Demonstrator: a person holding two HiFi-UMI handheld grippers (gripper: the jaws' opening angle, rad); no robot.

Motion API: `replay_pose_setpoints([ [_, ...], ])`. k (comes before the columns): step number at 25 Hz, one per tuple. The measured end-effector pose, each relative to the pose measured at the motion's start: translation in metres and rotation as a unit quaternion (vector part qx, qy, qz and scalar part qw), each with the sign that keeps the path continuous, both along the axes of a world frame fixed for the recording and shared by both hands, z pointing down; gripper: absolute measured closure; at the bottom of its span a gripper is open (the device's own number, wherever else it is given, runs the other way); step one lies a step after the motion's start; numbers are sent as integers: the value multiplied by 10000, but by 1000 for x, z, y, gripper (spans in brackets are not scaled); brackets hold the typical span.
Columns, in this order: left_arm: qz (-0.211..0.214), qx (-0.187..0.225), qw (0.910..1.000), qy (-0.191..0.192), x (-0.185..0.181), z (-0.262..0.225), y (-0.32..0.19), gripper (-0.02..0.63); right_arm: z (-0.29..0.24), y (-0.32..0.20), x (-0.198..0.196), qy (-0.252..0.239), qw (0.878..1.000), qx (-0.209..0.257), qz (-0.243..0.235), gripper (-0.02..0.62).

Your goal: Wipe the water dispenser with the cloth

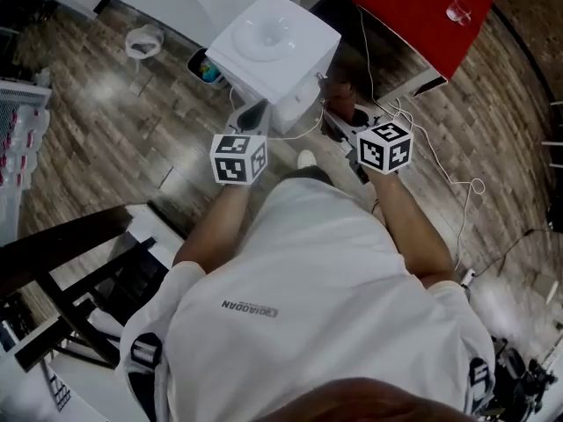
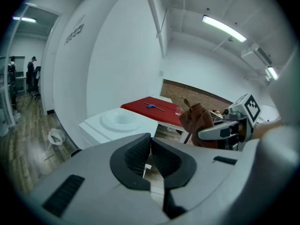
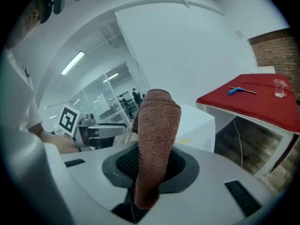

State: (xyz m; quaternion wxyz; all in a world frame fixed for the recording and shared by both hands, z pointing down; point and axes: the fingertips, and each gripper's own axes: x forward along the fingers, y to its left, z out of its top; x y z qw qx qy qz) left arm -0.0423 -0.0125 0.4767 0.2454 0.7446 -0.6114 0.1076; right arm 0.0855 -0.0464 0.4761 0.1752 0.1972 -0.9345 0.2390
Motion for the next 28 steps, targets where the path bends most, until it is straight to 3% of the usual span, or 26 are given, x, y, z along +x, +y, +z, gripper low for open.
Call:
replay_pose_setpoints([
  [7, -794, 83, 9966, 182, -25, 1, -31, 606, 29, -17, -64, 467, 9882, -191, -1446, 521],
  [15, -1406, -92, 9899, 124, -45, 12, -1, 604, 40, 1, -147, 462, 9605, -604, -2677, 522],
  [23, -2421, -159, 9698, 243, -56, 21, 28, 604, 58, -7, -173, 859, 9341, -868, -3356, 522],
  [28, -2959, -114, 9549, 226, -58, 21, 22, 606, 65, -44, -165, 1012, 9304, -1036, -3368, 522],
])
